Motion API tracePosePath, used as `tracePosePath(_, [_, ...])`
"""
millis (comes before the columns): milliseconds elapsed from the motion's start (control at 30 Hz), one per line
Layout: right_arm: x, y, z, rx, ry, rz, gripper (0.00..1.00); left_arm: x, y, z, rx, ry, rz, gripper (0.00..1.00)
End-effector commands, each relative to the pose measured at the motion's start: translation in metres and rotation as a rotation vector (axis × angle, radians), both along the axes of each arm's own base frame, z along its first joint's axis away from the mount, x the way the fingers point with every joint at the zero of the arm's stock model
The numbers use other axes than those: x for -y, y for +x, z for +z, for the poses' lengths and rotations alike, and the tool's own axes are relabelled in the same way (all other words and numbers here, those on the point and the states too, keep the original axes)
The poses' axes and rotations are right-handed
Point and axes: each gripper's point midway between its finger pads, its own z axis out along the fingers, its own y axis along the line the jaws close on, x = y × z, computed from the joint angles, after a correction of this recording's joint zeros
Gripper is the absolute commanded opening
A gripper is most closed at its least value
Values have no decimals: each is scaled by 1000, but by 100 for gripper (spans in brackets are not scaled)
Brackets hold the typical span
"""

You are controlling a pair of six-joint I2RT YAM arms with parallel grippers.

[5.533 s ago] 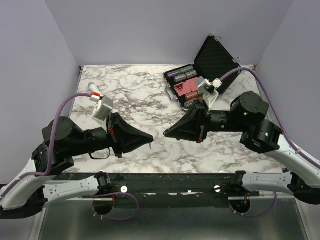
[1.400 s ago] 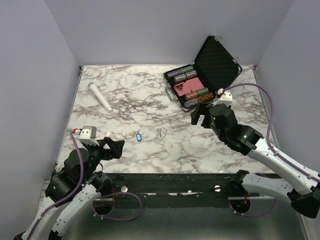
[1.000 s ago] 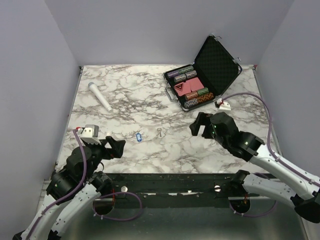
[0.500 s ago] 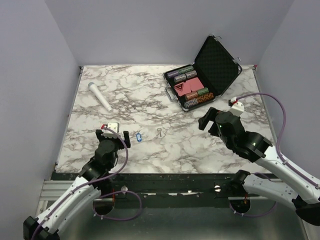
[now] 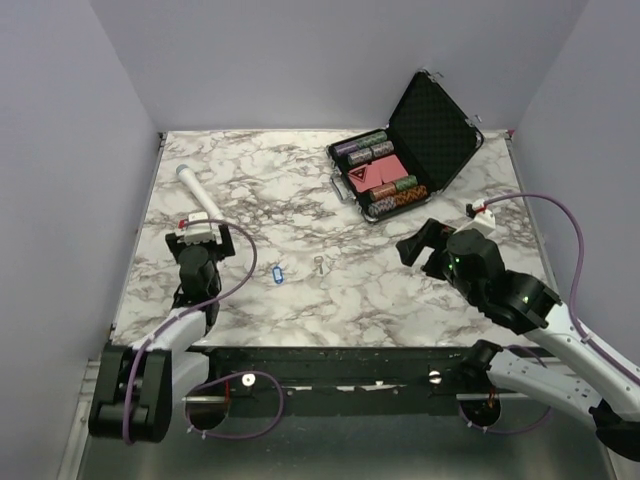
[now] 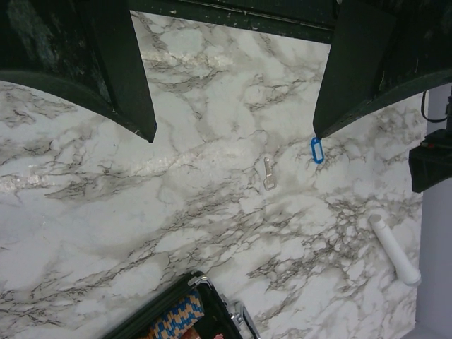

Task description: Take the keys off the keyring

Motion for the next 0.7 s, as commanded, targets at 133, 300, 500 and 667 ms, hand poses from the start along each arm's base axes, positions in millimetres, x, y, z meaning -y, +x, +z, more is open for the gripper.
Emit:
tracePosePath(133, [-7, -4, 11, -2, 33, 35, 100, 20, 45, 31, 176, 25, -132, 99])
tracePosePath(300, [-7, -5, 21, 22, 61, 40, 100, 20, 45, 29, 163, 10, -133, 99])
tracePosePath(500, [-7, -8, 26, 59, 111, 49, 100, 21, 45, 30, 169, 15, -136, 99])
tracePosePath(667, [-8, -8, 29, 80, 119, 56, 100, 21, 45, 31, 170, 15, -136, 99])
